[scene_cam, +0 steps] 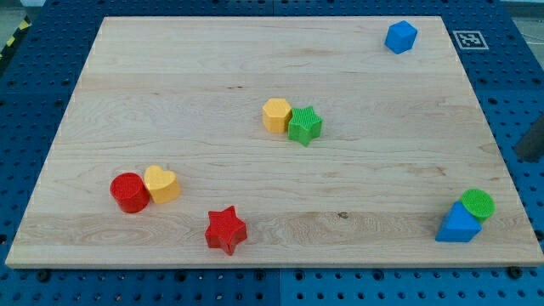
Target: Push the blue cube to the left side of the board
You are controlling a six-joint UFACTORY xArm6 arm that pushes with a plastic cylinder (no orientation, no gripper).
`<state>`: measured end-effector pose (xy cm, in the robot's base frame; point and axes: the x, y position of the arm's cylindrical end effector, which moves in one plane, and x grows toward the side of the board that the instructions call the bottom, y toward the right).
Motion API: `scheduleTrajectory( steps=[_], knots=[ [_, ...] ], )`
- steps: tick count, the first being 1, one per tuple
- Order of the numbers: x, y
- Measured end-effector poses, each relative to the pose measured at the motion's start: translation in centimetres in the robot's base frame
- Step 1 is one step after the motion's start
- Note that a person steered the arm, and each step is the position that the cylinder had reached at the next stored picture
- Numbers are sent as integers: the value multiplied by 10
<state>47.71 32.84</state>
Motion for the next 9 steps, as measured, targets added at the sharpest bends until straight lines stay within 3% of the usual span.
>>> scheduleTrajectory(
  steps=[3,4,5,7,9],
  knots=[
    [-192,-7],
    [-220,-36],
    [-224,-91],
    [-224,-114],
    [-224,-230]
  ],
)
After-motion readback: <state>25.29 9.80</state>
